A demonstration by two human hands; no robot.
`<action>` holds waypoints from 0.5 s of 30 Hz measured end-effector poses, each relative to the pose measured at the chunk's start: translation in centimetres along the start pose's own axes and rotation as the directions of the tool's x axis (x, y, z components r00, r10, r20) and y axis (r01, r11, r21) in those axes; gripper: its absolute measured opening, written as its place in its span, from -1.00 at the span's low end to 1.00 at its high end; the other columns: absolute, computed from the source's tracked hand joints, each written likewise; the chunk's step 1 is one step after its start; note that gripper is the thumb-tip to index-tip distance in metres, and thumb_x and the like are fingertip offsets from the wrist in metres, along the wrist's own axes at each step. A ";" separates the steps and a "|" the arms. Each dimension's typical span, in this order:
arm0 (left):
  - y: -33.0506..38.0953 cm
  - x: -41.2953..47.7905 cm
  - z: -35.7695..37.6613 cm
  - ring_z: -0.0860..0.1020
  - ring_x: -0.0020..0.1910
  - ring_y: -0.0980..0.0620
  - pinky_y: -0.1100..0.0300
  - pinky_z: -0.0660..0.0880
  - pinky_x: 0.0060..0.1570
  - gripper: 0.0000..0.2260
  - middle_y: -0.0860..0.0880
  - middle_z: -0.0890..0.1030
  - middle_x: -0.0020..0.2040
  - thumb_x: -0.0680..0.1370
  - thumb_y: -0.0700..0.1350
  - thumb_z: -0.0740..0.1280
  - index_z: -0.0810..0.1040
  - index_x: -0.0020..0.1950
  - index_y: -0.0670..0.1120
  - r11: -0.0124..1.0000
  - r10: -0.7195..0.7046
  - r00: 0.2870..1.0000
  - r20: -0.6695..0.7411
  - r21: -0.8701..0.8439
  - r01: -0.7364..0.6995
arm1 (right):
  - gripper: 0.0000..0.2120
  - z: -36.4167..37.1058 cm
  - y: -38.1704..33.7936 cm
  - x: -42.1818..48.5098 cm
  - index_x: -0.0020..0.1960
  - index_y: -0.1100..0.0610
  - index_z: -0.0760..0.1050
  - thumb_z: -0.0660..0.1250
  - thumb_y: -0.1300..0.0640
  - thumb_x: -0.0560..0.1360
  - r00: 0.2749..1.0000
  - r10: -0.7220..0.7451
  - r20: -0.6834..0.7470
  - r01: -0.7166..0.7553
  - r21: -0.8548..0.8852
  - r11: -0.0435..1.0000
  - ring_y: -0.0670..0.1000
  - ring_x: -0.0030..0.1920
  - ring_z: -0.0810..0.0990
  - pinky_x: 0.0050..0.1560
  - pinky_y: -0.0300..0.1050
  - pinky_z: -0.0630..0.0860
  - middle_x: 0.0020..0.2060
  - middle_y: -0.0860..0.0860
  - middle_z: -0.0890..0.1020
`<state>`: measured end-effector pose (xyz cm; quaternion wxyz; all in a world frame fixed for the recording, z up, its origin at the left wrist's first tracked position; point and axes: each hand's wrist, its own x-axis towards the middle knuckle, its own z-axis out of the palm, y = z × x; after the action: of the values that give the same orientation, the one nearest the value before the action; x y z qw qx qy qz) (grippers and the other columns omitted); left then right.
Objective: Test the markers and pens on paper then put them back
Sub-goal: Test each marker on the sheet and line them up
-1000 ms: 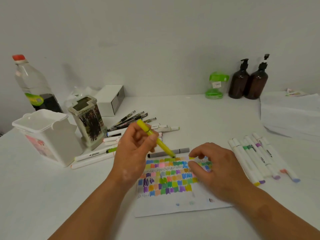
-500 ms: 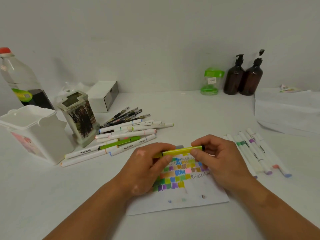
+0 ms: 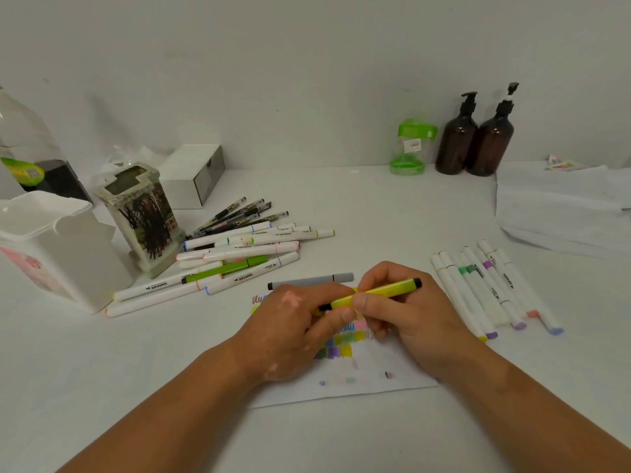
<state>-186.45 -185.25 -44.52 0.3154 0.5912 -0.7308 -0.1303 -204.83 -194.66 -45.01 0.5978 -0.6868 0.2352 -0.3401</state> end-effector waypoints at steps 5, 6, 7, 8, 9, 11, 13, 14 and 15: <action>-0.7 -0.5 0.1 0.49 0.01 0.33 0.50 0.37 -0.11 -0.24 0.29 0.53 0.15 0.24 0.59 0.31 0.40 0.35 0.27 0.972 -0.146 0.975 0.170 0.211 0.108 | -0.92 -0.7 -0.2 0.3 -0.33 0.08 0.45 0.36 0.15 0.25 0.971 0.154 -0.183 -0.110 0.233 0.966 0.01 -0.51 0.26 -0.50 -0.22 0.22 -0.53 0.05 0.35; -0.8 -0.4 0.2 0.50 0.04 0.29 0.46 0.39 -0.04 -0.21 0.26 0.54 0.22 0.22 0.59 0.31 0.42 0.35 0.25 0.968 -0.149 0.971 0.187 0.229 0.104 | -0.98 -0.8 -0.3 0.2 -0.32 0.10 0.51 0.31 0.17 0.28 0.969 0.164 -0.183 -0.123 0.218 0.968 0.02 -0.51 0.30 -0.51 -0.21 0.25 -0.53 0.07 0.39; -0.9 -0.4 0.2 0.49 0.07 0.27 0.42 0.40 0.01 -0.20 0.24 0.54 0.25 0.22 0.59 0.31 0.44 0.36 0.23 0.964 -0.149 0.971 0.188 0.245 0.100 | -0.91 -0.8 -0.3 0.2 -0.30 0.12 0.56 0.28 0.18 0.30 0.972 0.161 -0.170 -0.127 0.191 0.973 0.03 -0.51 0.35 -0.51 -0.19 0.30 -0.52 0.10 0.44; -1.0 -0.4 0.2 0.48 0.09 0.26 0.39 0.38 0.03 -0.19 0.22 0.55 0.27 0.22 0.59 0.31 0.44 0.37 0.21 0.960 -0.145 0.973 0.180 0.263 0.095 | -0.88 -0.6 -0.5 0.0 -0.29 0.13 0.60 0.28 0.18 0.31 0.976 0.160 -0.147 -0.134 0.168 0.977 0.04 -0.50 0.41 -0.51 -0.16 0.36 -0.49 0.13 0.49; -1.1 -0.3 0.1 0.48 0.10 0.24 0.37 0.35 0.05 -0.19 0.21 0.56 0.27 0.24 0.58 0.31 0.45 0.38 0.20 0.956 -0.141 0.976 0.166 0.277 0.091 | -0.87 -0.4 -0.5 0.0 -0.29 0.13 0.62 0.29 0.17 0.32 0.980 0.154 -0.122 -0.136 0.144 0.980 0.05 -0.49 0.45 -0.51 -0.15 0.40 -0.47 0.14 0.52; -1.3 -0.3 -0.1 0.47 0.11 0.24 0.32 0.35 0.11 -0.21 0.20 0.55 0.29 0.27 0.55 0.32 0.45 0.40 0.17 0.951 -0.143 0.980 0.140 0.294 0.097 | -0.92 0.2 -0.8 -0.3 -0.29 0.11 0.61 0.35 0.17 0.35 0.985 0.152 -0.085 -0.149 0.049 0.988 0.04 -0.49 0.49 -0.50 -0.13 0.44 -0.46 0.13 0.57; -1.5 -0.4 -0.3 0.47 0.18 0.20 0.23 0.39 0.21 -0.22 0.19 0.54 0.32 0.29 0.53 0.33 0.44 0.42 0.17 0.946 -0.157 0.979 0.130 0.305 0.111 | -0.92 0.7 -0.8 -0.5 -0.29 0.09 0.60 0.42 0.19 0.38 0.982 0.171 -0.081 -0.179 -0.104 0.978 0.01 -0.50 0.51 -0.49 -0.15 0.45 -0.47 0.09 0.60; -1.5 -0.4 -0.4 0.47 0.21 0.18 0.18 0.40 0.25 -0.22 0.18 0.53 0.33 0.30 0.53 0.33 0.44 0.42 0.17 0.943 -0.168 0.976 0.135 0.310 0.119 | -0.88 0.9 -0.7 -0.6 -0.29 0.07 0.60 0.43 0.22 0.41 0.979 0.181 -0.091 -0.195 -0.176 0.965 0.00 -0.51 0.52 -0.50 -0.17 0.46 -0.47 0.07 0.61; -1.6 -0.4 -0.4 0.46 0.23 0.17 0.14 0.41 0.27 -0.22 0.18 0.53 0.34 0.31 0.53 0.33 0.43 0.43 0.18 0.942 -0.176 0.974 0.142 0.313 0.125 | -0.84 1.0 -0.5 -0.6 -0.28 0.05 0.60 0.43 0.25 0.43 0.978 0.181 -0.102 -0.200 -0.229 0.953 -0.02 -0.52 0.52 -0.50 -0.20 0.45 -0.47 0.05 0.62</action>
<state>-184.94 -185.21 -45.21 0.1477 0.6736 -0.7186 -0.0903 -204.53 -193.43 -44.71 0.5314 -0.7135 0.3630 -0.2771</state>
